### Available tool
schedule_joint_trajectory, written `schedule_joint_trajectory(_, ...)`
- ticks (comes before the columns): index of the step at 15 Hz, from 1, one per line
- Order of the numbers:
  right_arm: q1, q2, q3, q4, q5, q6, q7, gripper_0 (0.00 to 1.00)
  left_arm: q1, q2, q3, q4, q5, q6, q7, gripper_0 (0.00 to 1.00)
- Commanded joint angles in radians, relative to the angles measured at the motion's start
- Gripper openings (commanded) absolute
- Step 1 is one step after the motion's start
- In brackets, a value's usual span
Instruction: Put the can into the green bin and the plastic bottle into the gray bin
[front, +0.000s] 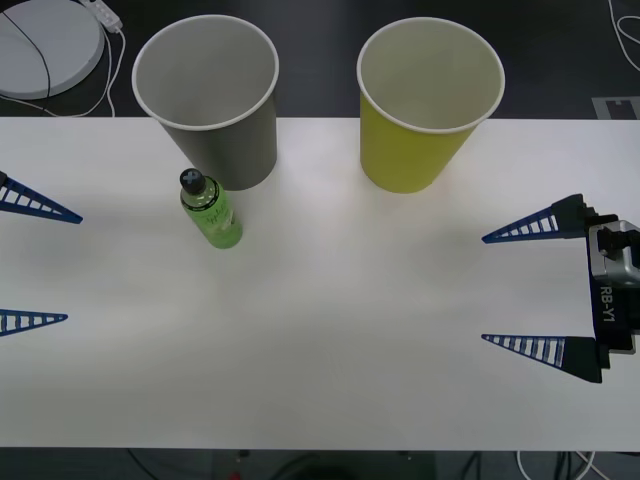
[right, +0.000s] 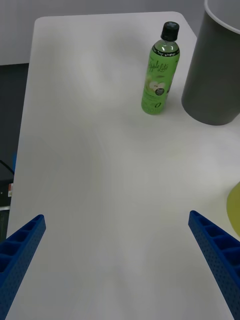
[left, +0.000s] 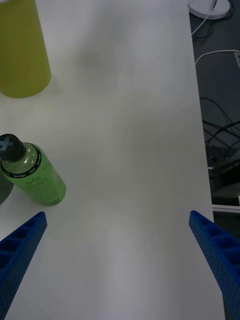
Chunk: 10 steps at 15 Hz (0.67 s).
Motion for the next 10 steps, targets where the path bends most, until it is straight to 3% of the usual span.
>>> schedule_joint_trajectory(1, 0.000, 0.000, 0.000, 0.000, 0.000, 0.000, 0.000, 1.00, 0.000, 0.000, 0.000, 0.000, 0.000, 0.000, 0.000, 1.00)
schedule_joint_trajectory(4, 0.000, 0.000, 0.000, 0.000, 0.000, 0.000, 0.000, 1.00, 0.000, 0.000, 0.000, 0.000, 0.000, 0.000, 0.000, 1.00)
schedule_joint_trajectory(5, 0.000, 0.000, 0.000, 0.000, 0.000, 0.000, 0.000, 1.00, 0.044, -0.037, -0.051, 0.009, -0.002, 0.005, -0.003, 1.00)
schedule_joint_trajectory(10, 0.000, 0.000, 0.000, 0.000, 0.000, 0.000, 0.000, 1.00, 0.048, -0.143, -0.060, 0.015, -0.051, 0.077, -0.006, 1.00)
